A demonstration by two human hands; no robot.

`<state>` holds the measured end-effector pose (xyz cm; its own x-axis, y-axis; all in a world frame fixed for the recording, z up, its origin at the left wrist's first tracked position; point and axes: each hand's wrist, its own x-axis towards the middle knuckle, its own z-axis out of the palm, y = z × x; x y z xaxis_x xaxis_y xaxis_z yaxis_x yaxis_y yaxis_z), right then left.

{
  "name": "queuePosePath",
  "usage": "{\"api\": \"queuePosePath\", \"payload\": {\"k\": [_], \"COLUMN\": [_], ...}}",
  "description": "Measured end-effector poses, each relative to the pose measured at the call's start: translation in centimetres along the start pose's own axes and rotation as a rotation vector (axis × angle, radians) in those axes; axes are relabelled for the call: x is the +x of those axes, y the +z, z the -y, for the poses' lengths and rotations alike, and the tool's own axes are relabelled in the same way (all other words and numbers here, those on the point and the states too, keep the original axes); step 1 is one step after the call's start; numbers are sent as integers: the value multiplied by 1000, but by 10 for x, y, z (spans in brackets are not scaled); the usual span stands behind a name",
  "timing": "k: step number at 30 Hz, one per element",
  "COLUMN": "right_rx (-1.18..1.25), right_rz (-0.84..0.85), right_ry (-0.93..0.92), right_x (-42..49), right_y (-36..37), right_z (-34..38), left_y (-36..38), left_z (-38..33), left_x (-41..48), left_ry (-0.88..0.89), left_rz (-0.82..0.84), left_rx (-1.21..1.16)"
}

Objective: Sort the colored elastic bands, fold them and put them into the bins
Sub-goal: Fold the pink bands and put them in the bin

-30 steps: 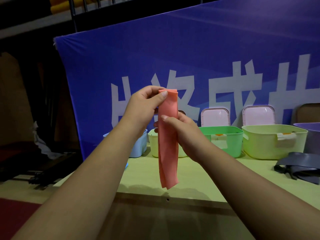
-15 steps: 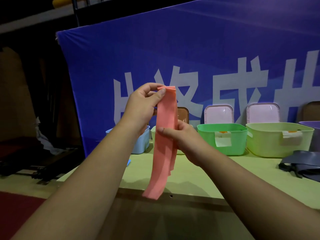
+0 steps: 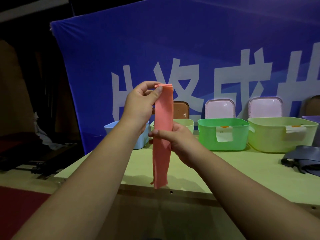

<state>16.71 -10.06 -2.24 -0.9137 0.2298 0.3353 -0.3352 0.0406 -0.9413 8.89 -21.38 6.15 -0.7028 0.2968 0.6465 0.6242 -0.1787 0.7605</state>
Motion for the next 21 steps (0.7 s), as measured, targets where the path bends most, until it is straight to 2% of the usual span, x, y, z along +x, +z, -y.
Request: {"api": "queuePosePath", "payload": {"k": [8, 15, 21], "right_rx": [17, 74, 127], "right_rz": [63, 167, 184], "right_ry": [68, 201, 348], "right_x": [2, -8, -8], "right_y": [-5, -20, -41], "right_z": [-10, -11, -30], "left_y": [-9, 1, 20], "left_z": [20, 50, 90], "left_x": [5, 6, 2], "left_ry": [30, -89, -145], "left_rz": [6, 42, 93], "left_rx": [71, -62, -96]}}
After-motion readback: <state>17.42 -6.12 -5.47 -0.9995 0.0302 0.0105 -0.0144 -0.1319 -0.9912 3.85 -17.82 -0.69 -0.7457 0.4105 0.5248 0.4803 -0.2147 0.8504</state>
